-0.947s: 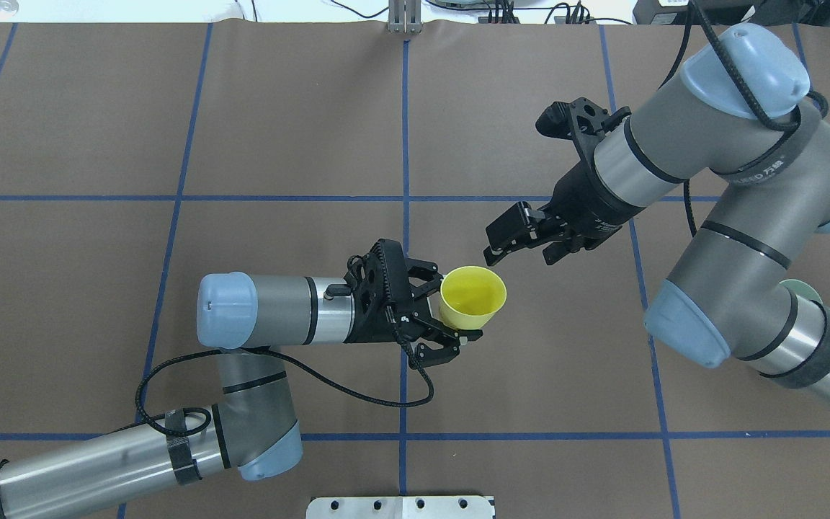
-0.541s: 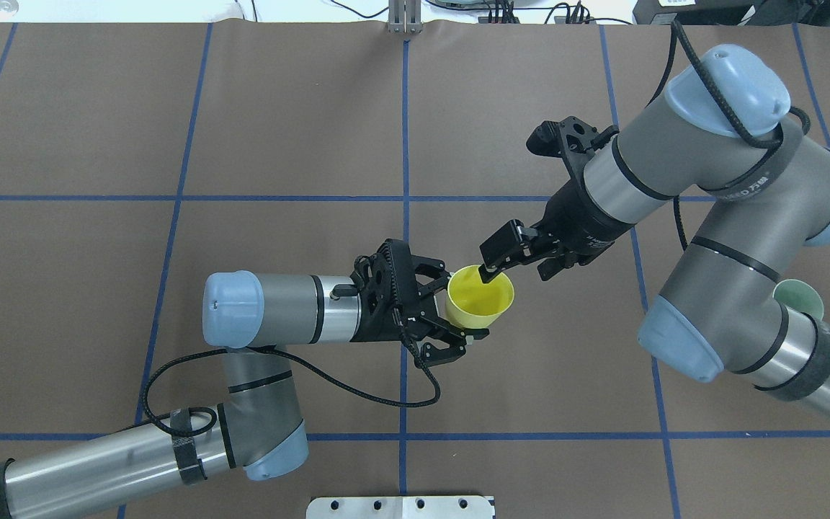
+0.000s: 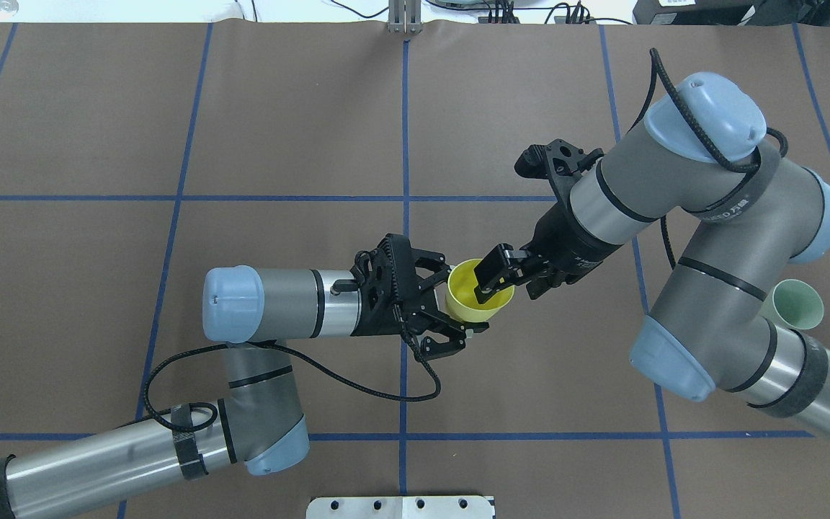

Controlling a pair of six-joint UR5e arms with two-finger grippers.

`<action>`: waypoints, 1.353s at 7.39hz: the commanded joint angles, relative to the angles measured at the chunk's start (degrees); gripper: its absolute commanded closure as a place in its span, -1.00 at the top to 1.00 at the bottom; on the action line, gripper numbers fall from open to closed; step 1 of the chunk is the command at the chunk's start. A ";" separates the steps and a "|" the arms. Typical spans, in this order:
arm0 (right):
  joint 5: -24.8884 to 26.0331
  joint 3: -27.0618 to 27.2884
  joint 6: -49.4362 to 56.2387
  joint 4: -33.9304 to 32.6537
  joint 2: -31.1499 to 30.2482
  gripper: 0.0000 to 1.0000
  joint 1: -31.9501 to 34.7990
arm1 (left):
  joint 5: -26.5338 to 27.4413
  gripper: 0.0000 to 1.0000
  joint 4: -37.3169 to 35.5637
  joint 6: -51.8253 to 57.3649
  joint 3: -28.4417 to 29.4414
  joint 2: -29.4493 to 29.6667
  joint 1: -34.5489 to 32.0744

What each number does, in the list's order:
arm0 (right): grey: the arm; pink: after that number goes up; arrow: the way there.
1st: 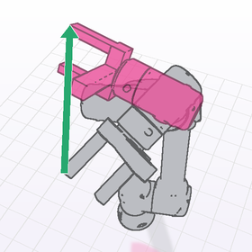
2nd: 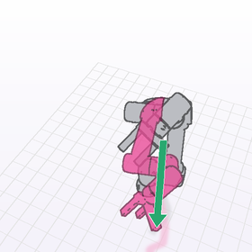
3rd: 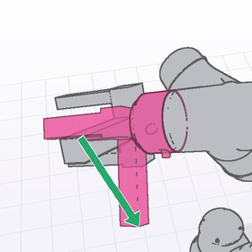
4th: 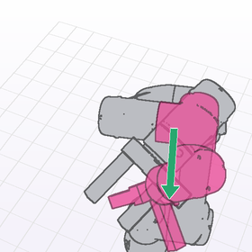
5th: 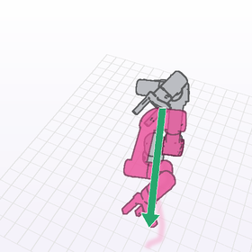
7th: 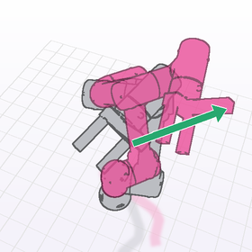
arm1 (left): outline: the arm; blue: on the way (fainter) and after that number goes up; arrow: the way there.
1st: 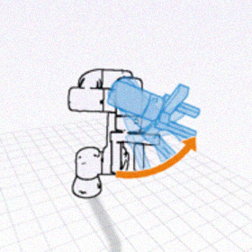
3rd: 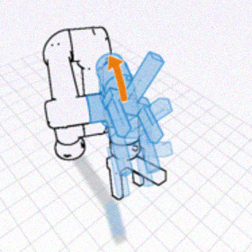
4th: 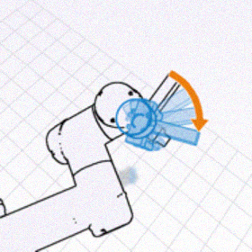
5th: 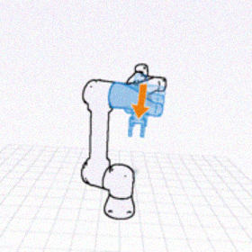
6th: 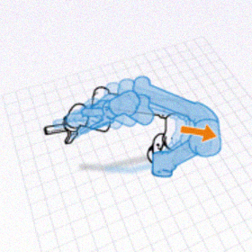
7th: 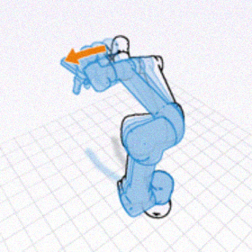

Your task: Transfer and stack yellow cup on green cup

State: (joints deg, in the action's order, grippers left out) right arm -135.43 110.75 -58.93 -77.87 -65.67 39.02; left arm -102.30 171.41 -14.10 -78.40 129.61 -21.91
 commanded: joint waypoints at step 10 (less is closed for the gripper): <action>2.54 0.95 -1.09 0.00 -0.52 -1.00 -0.61 | 8.27 -0.79 -2.22 -0.05 0.44 0.64 0.98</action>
State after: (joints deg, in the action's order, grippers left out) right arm -132.78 111.10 -59.39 -77.95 -66.18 38.37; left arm -99.90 168.92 -14.04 -77.94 130.22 -21.54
